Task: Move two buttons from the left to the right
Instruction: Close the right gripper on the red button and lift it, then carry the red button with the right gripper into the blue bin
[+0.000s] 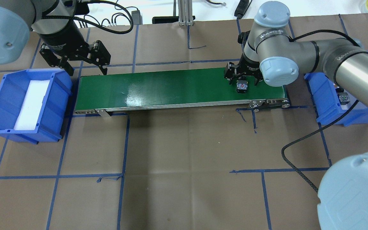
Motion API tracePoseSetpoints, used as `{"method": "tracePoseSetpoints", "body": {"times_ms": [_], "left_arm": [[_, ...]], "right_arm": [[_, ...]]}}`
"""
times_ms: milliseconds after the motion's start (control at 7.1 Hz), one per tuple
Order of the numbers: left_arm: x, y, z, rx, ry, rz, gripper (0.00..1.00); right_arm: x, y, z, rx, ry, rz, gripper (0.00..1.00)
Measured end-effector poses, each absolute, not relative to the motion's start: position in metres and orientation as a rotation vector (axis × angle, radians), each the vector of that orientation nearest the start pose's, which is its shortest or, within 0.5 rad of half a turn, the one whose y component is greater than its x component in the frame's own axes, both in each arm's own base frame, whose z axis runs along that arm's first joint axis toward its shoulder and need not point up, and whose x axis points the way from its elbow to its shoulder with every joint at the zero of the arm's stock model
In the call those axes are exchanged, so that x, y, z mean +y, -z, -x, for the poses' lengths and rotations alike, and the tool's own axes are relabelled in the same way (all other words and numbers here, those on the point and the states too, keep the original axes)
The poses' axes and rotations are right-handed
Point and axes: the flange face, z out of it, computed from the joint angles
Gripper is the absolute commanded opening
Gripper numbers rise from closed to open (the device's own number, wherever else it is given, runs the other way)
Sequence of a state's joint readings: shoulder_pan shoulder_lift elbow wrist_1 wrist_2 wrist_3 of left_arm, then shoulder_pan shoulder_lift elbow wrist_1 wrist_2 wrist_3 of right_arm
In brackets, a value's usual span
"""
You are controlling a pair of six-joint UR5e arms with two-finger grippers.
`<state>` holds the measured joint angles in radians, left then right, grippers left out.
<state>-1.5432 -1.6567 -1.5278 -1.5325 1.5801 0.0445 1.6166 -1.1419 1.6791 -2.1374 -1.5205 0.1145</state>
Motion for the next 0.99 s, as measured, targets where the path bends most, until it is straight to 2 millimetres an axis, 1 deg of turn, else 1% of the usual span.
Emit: {"method": "tracePoseSetpoints", "body": {"times_ms": [141,282,563,704,845,986], "left_arm": [[-0.531,-0.469,0.118,3.132,-0.008,-0.026,1.0],[-0.531,-0.469,0.118,3.132,-0.007,-0.026,1.0],[-0.531,-0.47,0.118,3.132,-0.006,-0.026,1.0],[-0.531,-0.469,0.118,3.132,-0.007,-0.026,1.0],[-0.531,-0.469,0.118,3.132,-0.007,-0.026,1.0],[-0.531,-0.469,0.118,3.132,-0.007,-0.026,1.0]], "right_arm": [[-0.611,-0.244,-0.166,3.093,0.019,-0.099,0.07],[-0.61,-0.242,-0.165,3.1,0.004,-0.092,0.05],[-0.61,-0.248,-0.163,3.109,-0.004,-0.09,0.04],[-0.612,-0.257,-0.161,3.121,0.015,-0.089,0.04],[-0.615,-0.273,-0.155,3.14,0.054,-0.082,0.04],[-0.619,-0.299,-0.142,3.149,0.09,-0.079,0.04]]}}
